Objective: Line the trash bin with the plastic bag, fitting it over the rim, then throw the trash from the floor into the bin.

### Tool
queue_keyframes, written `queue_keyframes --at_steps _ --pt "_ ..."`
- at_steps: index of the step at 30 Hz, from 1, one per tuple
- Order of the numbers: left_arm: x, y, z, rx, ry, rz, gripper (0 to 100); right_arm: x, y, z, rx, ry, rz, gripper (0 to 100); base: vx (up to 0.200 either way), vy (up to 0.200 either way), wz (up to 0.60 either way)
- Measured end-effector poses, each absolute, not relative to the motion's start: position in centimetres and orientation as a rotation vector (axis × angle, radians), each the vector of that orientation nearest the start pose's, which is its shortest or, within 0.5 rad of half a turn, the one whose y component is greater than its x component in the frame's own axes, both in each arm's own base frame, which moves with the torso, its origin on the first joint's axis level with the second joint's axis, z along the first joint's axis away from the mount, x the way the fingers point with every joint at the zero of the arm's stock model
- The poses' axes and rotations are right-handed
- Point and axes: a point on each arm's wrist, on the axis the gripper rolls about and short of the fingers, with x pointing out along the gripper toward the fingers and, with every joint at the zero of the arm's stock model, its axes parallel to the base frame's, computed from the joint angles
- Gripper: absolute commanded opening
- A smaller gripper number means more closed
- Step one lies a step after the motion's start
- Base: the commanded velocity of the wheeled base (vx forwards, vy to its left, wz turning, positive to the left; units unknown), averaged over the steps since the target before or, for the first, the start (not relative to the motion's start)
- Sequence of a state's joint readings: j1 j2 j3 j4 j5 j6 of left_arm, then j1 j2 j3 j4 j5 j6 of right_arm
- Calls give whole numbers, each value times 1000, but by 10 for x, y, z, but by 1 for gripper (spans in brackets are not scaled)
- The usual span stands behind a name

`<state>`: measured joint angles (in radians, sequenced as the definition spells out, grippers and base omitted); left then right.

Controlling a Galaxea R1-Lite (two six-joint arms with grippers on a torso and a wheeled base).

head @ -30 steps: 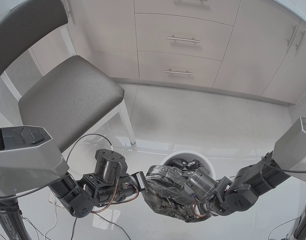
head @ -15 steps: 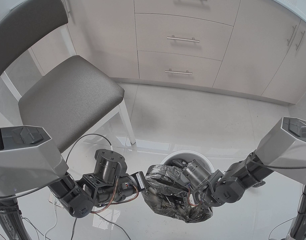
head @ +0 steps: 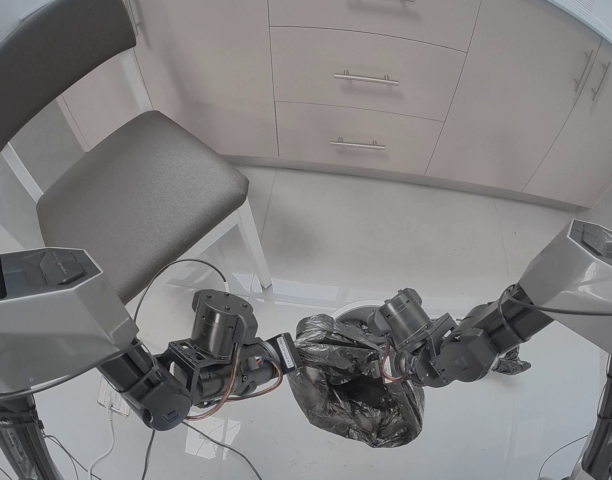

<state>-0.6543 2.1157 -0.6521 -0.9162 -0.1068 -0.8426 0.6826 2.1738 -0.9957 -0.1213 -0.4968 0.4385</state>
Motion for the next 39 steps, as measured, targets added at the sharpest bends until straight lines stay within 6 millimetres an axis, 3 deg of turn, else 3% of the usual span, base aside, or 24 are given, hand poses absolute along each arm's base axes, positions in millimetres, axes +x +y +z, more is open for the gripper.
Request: queue_keyframes --at_steps 19,39 --pt "300 -231 28 -568 735 -513 0 314 198 39 -86 764 -102 100 0 0 0" --pt "330 -252 19 -389 666 -511 0 337 173 42 -23 741 -163 100 0 0 0"
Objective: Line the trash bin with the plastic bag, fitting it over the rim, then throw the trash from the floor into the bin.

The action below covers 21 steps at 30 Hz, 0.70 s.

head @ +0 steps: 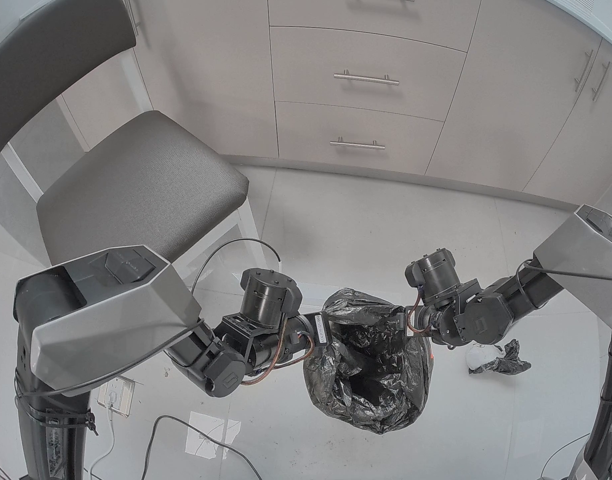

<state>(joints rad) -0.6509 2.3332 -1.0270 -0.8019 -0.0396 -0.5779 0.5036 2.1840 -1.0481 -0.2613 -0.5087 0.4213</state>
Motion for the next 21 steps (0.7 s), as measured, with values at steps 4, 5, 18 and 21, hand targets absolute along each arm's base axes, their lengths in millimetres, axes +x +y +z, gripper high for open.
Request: queue_keyframes --at_steps 4,5,18,21 --pt "335 -256 16 -379 657 -518 0 343 171 42 -6 745 -146 100 0 0 0" --pt "335 -256 15 -377 657 -519 0 344 171 41 -3 747 -144 100 0 0 0" --pt "351 -262 4 -344 654 -518 0 376 164 34 16 715 -134 100 0 0 0" --pt "354 -263 1 -345 654 -514 0 380 164 30 16 716 -138 100 0 0 0"
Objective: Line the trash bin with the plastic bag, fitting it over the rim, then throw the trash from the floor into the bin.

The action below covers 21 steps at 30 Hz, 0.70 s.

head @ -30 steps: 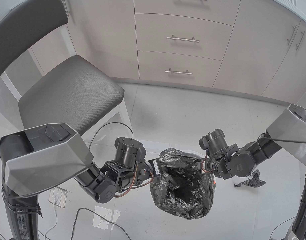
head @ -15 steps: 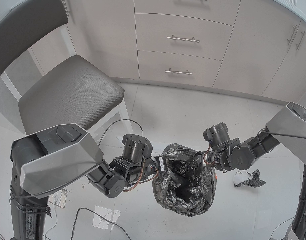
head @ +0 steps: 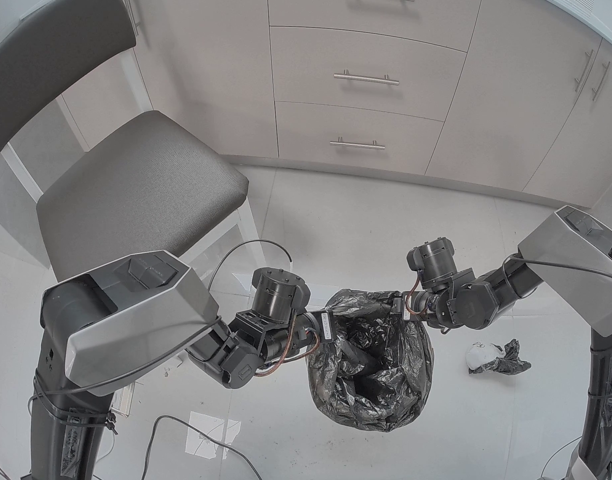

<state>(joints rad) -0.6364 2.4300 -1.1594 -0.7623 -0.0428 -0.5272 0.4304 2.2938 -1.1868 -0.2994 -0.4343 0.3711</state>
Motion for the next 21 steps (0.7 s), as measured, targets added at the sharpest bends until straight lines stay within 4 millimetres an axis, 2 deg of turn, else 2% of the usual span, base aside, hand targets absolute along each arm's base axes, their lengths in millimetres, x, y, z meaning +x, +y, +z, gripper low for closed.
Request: queue_keyframes --at_steps 16,17,21 --pt "359 -261 -3 -347 658 -507 0 391 165 19 11 692 -114 100 0 0 0" --pt "359 -261 -3 -347 658 -506 100 391 165 19 12 691 -114 100 0 0 0" --pt "360 -261 -4 -346 658 -505 100 393 166 19 16 685 -115 100 0 0 0"
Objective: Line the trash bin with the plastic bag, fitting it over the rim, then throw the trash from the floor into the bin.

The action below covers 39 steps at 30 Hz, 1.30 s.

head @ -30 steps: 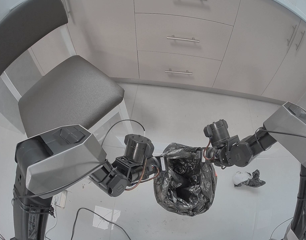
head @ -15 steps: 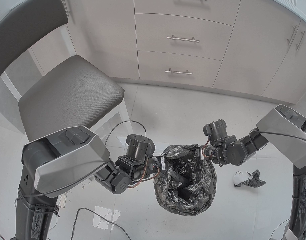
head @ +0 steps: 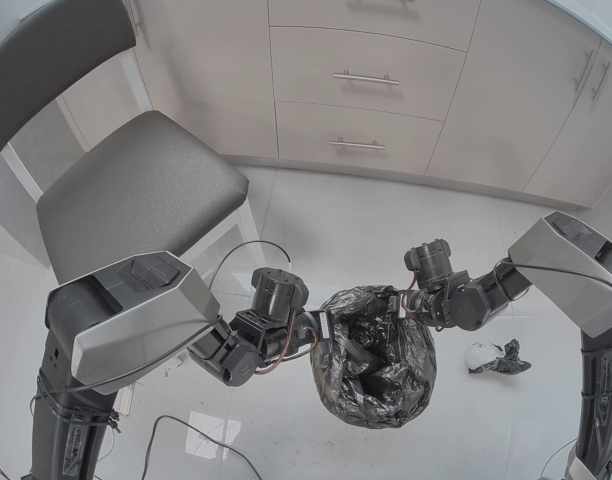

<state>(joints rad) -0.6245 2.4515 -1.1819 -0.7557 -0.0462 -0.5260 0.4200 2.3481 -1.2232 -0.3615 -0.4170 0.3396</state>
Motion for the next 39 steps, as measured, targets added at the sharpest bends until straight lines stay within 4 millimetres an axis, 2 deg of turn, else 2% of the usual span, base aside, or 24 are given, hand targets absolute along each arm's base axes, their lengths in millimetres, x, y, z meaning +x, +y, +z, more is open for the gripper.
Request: queue_keyframes --at_steps 17,22,32,39 --pt "363 -255 -7 -288 649 -492 100 395 167 20 24 679 -115 100 0 0 0" --pt "367 -253 -13 -213 622 -450 100 396 167 20 26 677 -115 100 0 0 0" --pt "383 -248 -28 -199 643 -407 100 408 169 14 44 634 -110 100 0 0 0" --pt "386 -247 -32 -201 644 -402 100 417 169 8 51 625 -117 100 0 0 0"
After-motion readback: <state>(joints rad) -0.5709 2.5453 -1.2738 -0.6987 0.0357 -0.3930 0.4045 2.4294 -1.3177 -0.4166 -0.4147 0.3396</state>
